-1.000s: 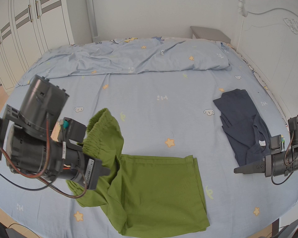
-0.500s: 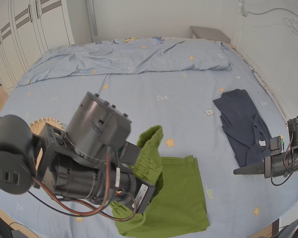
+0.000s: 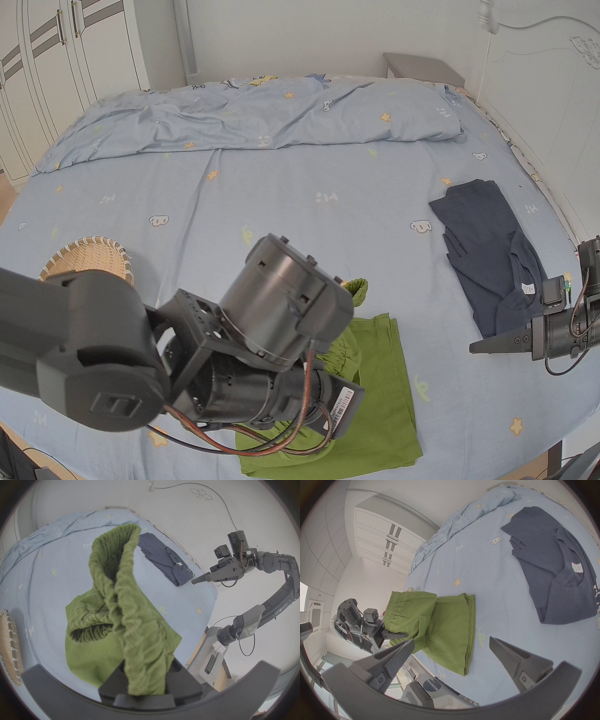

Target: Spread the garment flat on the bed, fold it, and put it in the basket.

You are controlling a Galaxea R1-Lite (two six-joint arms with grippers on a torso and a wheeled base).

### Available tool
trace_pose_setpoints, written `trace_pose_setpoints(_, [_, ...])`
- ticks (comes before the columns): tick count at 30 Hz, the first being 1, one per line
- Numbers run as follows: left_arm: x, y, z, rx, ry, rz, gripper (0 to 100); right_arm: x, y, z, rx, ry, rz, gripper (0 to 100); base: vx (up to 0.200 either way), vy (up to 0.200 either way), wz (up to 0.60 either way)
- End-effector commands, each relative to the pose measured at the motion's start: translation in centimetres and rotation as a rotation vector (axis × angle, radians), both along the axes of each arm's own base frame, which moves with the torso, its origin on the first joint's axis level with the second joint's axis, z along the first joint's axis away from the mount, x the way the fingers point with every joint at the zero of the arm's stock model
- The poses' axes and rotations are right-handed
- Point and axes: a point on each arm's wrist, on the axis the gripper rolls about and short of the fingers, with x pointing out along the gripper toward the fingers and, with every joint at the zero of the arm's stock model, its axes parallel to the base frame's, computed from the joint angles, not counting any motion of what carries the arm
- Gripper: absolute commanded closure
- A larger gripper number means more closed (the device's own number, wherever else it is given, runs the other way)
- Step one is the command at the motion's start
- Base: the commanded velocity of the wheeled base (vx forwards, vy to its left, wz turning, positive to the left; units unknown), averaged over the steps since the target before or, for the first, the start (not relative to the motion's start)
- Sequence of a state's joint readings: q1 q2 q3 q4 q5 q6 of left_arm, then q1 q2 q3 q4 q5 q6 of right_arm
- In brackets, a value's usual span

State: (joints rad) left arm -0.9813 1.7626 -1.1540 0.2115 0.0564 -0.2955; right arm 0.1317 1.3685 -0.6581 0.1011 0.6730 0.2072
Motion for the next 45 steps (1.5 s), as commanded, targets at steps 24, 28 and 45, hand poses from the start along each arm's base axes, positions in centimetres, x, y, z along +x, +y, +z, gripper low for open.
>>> trace_pose_setpoints(24, [2.5,1.4,2.3,-0.393,0.119,0.194,0,0.4,2.7,0.7,0.000,-0.019,0.122,0,0.000,0.000,0.00])
trace_pose_setpoints(28, [2.9,4.6,3.4,-0.436,0.167,0.210,0,1.1,4.3,0.6,-0.020,-0.010,0.159,0,0.000,0.000,0.00])
trace_pose_setpoints(45, [6.6,14.9,-8.4,-0.438,0.411,0.316,0,5.4,15.9,-5.3,-0.181,0.162,0.396,0,0.000,0.000,0.00])
